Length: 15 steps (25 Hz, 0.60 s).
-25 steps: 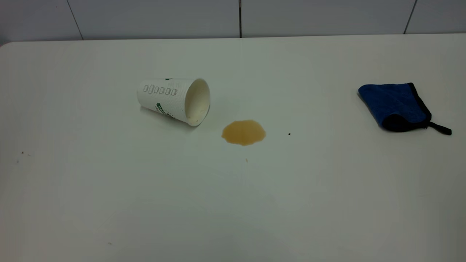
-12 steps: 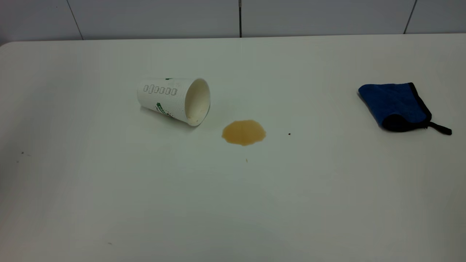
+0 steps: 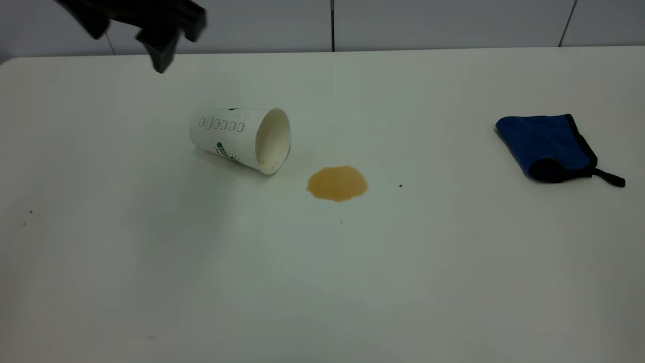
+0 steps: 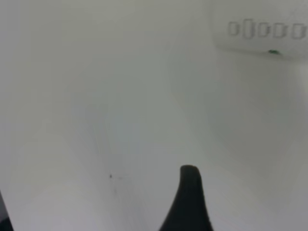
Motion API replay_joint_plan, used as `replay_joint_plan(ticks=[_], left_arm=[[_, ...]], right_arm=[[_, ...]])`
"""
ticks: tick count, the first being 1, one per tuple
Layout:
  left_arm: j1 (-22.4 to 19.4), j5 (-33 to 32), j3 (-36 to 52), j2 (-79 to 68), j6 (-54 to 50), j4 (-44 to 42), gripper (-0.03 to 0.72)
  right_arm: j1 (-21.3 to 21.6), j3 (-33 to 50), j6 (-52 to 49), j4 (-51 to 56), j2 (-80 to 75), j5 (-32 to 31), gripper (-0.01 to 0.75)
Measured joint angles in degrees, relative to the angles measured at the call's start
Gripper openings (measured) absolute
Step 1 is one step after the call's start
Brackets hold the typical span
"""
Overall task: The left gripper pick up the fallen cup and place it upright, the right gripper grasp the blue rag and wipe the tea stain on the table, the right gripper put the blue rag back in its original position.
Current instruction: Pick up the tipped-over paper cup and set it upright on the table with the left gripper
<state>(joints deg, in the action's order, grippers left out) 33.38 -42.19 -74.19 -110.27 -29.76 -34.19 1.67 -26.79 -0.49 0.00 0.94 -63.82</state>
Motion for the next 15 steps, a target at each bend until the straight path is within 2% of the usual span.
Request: replay_joint_plan(ticks=[6, 15], left_arm=[[3.91, -2.25, -11.0, -13.39, -1.34, -1.67, 0.677], [7.21, -5.46, -26.46, -28.48, -2.83, -8.36, 0.668]], right_arm=[[0.0, 0.0, 0.0, 0.0, 0.0, 0.0, 0.236], [0.0, 0.0, 0.0, 0.0, 0.0, 0.0, 0.236]])
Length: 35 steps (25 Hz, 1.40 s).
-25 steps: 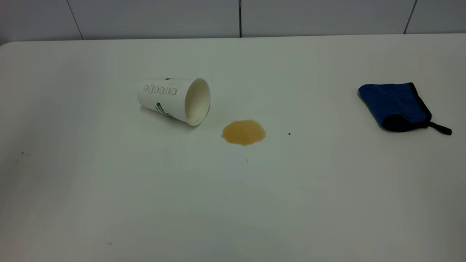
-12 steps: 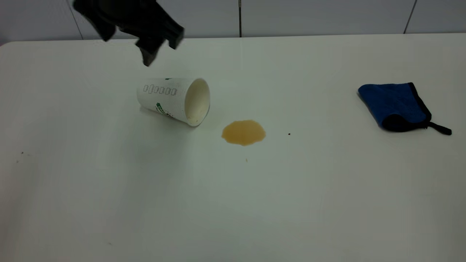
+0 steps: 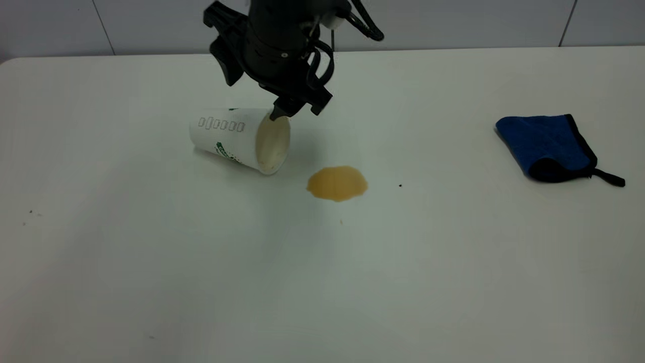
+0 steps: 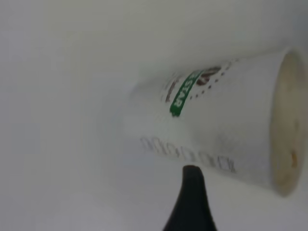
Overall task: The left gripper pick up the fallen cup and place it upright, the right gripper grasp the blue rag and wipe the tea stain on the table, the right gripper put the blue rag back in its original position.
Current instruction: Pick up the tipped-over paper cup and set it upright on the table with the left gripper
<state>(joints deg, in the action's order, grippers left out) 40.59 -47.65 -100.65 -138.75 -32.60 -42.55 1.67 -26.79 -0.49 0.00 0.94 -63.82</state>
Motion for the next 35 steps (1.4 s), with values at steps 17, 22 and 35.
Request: replay_joint_plan(ticks=[17, 22, 35], left_arm=[[-0.42, -4.43, -6.89, -12.03, -5.02, -15.73, 0.572], [-2.62, -4.59, -6.92, -12.32, -4.86, -15.99, 0.422], [-3.38, -9.43, -7.06, -5.38, 7.11, -14.71, 0.006]], right_arm=[[0.0, 0.0, 0.0, 0.0, 0.0, 0.0, 0.236], [0.0, 0.0, 0.0, 0.0, 0.0, 0.0, 0.236], [0.0, 0.0, 0.0, 0.0, 0.0, 0.0, 0.236]])
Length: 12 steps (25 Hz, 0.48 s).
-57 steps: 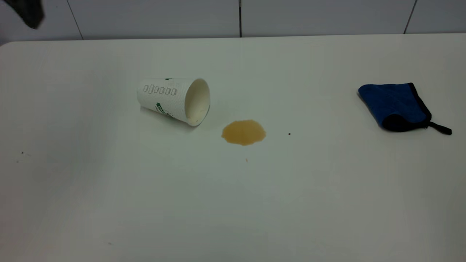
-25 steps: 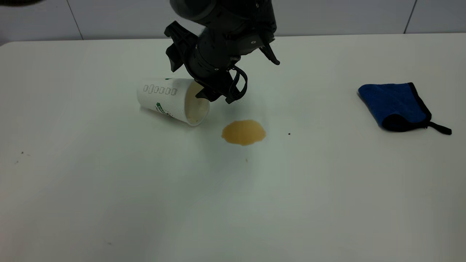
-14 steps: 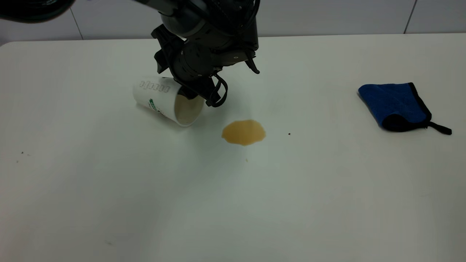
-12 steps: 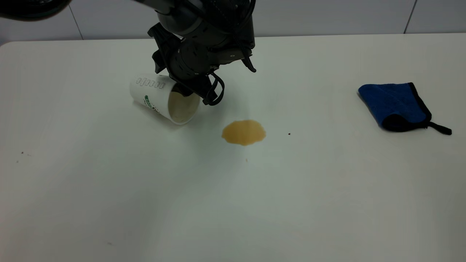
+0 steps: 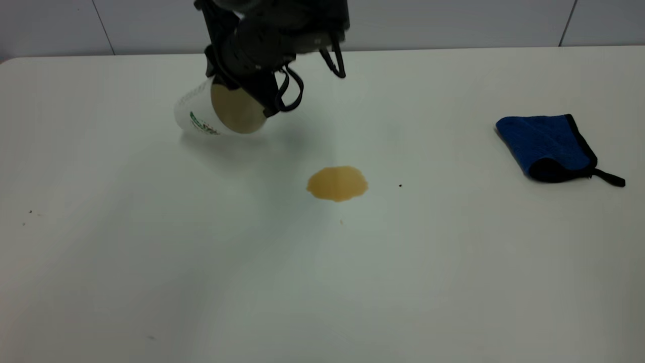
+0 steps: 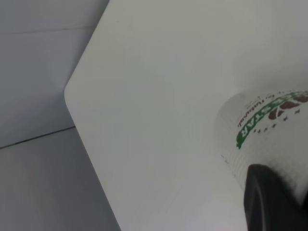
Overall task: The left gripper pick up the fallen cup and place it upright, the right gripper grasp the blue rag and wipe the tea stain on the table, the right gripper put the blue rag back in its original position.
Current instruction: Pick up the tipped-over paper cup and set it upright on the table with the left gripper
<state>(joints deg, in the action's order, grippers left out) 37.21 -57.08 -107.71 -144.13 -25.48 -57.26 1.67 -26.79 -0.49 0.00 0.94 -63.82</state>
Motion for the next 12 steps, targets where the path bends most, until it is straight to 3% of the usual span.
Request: replay_joint_plan(ticks=[5, 12], left_arm=[[-4.29, 2.37, -0.11, 10.43, 13.69, 16.78, 0.006], [-14.93, 5.79, -0.11, 15.03, 36.09, 51.34, 0.006]], right_arm=[[0.0, 0.0, 0.0, 0.0, 0.0, 0.0, 0.236], [0.0, 0.0, 0.0, 0.0, 0.0, 0.0, 0.236]])
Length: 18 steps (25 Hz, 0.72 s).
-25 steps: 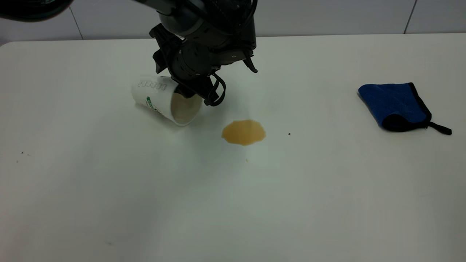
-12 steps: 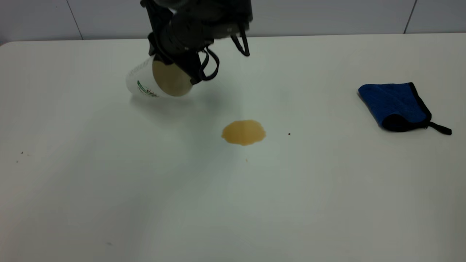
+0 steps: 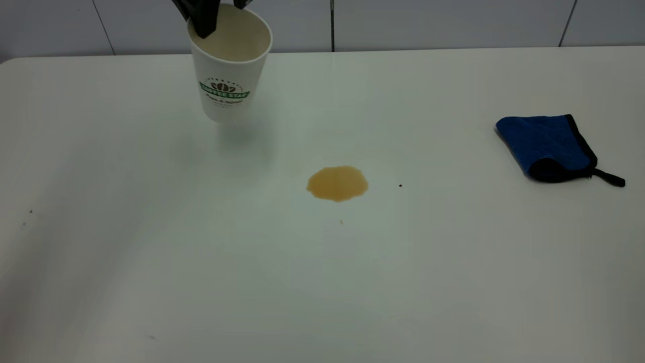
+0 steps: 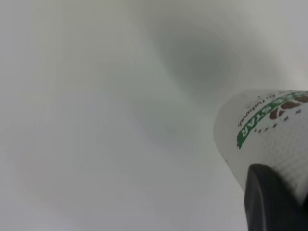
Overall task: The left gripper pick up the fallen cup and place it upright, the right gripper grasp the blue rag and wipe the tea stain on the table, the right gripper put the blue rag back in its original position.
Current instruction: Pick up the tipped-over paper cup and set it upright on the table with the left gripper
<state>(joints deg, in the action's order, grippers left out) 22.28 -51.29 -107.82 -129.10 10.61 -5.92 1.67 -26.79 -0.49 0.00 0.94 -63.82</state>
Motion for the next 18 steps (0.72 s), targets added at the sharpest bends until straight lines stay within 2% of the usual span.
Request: replay_joint_plan(ticks=[3, 7, 11, 18], left_arm=[[-3.29, 1.45, 0.0, -0.79, 7.63, 10.26, 0.006], [-6.05, 3.9, 0.0, -3.27, 11.64, 17.5, 0.006], [-7.46, 4.94, 0.0, -6.4, 12.17, 18.83, 0.006], [-7.51, 8.01, 0.0, -9.42, 12.4, 19.74, 0.011]], right_arm=[[0.0, 0.0, 0.0, 0.0, 0.0, 0.0, 0.236], [0.0, 0.0, 0.0, 0.0, 0.0, 0.0, 0.236], [0.0, 0.0, 0.0, 0.0, 0.0, 0.0, 0.236], [0.0, 0.0, 0.0, 0.0, 0.0, 0.0, 0.236]])
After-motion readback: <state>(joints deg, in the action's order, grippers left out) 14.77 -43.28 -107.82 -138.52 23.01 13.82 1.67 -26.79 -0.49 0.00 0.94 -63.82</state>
